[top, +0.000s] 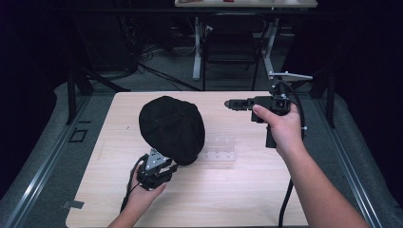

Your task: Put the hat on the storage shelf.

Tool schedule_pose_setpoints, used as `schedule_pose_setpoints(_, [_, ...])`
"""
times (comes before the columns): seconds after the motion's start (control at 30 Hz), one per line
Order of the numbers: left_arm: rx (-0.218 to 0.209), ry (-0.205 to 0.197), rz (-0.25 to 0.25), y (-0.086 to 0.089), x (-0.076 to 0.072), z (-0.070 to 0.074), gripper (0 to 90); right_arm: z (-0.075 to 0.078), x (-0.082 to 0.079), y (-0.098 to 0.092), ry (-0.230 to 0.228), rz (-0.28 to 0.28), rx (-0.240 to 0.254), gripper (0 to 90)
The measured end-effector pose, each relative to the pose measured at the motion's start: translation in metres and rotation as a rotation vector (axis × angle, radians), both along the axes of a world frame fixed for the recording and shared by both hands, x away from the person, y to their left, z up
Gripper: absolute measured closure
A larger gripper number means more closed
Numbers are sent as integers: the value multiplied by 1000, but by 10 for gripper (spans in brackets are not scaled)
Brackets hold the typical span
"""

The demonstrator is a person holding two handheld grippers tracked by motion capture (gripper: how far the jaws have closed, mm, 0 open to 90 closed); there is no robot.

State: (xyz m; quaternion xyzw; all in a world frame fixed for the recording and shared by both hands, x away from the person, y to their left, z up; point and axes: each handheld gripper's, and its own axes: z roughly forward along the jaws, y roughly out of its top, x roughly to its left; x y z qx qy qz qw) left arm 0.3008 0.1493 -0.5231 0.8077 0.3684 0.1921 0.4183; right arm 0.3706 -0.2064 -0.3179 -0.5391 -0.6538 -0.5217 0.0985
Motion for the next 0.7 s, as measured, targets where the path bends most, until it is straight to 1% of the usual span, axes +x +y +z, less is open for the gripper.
schedule_pose_setpoints(0.03, [-3, -2, 4, 3, -1, 1, 622, 0, -2, 0, -8, -6, -24, 740])
schedule_pose_setpoints(0.13, [-4, -9, 13, 12, -4, 1, 580, -1, -8, -1, -47, -24, -127, 734])
schedule_pose_setpoints(0.17, [4, -8, 18, 15, -5, 1, 567, -2, -11, -1, -56, -30, -146, 733])
schedule_pose_setpoints(0.23, [0, 3, 32, 22, -5, 0, 563, -5, -15, -2, -64, -32, -171, 731])
schedule_pose_setpoints(0.37, [-9, 17, 62, 35, -5, -2, 543, -14, -24, -4, -85, -49, -244, 729])
schedule_pose_setpoints(0.4, [-13, 20, 71, 38, -5, -3, 539, -17, -26, -5, -93, -56, -256, 728])
schedule_pose_setpoints(0.43, [-21, 26, 79, 41, -5, -4, 532, -19, -27, -7, -91, -60, -268, 728])
schedule_pose_setpoints(0.47, [-28, 30, 87, 43, -4, -5, 523, -22, -28, -8, -90, -65, -268, 728])
schedule_pose_setpoints(0.7, [-34, 43, 119, 55, -3, -11, 509, -44, -38, -19, -76, -93, -270, 720])
